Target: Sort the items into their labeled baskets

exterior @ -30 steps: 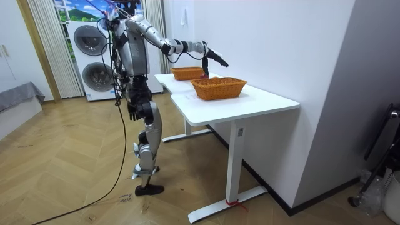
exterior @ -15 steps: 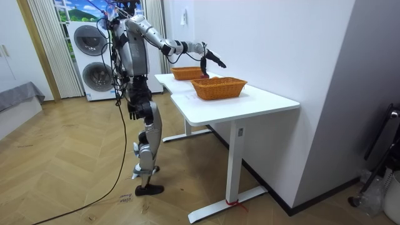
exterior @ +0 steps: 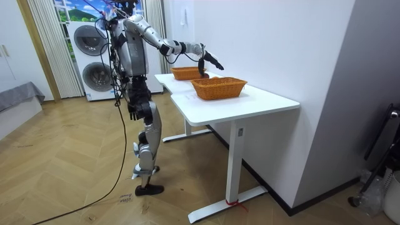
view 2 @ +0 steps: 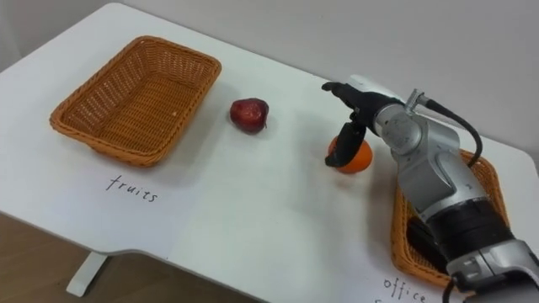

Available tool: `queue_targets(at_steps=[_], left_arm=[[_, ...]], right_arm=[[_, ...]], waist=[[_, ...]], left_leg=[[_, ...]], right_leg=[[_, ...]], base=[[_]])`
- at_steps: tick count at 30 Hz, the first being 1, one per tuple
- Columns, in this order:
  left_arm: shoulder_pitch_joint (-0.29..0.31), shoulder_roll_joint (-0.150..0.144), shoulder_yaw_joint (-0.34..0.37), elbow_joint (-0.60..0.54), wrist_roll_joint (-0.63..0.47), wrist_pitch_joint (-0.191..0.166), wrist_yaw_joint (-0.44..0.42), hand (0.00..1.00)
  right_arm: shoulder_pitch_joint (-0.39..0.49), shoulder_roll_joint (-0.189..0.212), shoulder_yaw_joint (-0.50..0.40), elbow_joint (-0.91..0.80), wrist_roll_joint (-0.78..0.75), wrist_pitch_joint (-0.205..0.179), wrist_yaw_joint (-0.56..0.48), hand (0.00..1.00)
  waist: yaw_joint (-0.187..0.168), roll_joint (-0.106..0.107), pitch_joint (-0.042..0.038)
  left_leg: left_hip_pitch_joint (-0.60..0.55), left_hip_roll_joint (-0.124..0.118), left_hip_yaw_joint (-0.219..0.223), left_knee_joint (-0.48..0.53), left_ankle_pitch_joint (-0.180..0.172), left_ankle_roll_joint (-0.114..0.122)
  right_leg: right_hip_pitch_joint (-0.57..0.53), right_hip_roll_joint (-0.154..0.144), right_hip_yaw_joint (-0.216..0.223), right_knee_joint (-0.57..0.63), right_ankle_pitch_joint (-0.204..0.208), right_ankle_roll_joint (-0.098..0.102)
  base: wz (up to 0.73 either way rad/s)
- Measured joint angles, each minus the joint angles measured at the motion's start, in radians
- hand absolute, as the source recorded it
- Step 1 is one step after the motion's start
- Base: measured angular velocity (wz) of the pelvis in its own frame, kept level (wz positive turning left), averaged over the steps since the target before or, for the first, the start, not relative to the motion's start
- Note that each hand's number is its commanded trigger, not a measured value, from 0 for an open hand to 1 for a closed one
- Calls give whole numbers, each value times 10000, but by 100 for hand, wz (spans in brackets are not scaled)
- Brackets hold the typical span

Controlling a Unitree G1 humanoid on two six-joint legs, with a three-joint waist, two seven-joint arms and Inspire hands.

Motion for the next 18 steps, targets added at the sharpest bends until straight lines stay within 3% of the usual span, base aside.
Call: queue_targets(at_steps=[11, 18], left_arm=[[-5, -8, 4, -24, 5, 4, -91, 0], [-34, -3, -5, -124, 5, 6, -142, 0]], right_arm=[[34, 6, 47, 85, -89, -1, 72, 0], [34, 5, 625, 349, -237, 90, 364, 0]], waist=[[46, 4, 7], [140, 24, 25]], left_leg=[[0, 6, 4, 2, 0, 0], [-94, 3, -15, 33, -1, -1]], right_leg=[[-33, 7, -10, -3, 0, 0], [-94, 8, -18, -4, 0, 0]], base=[[0], [0]])
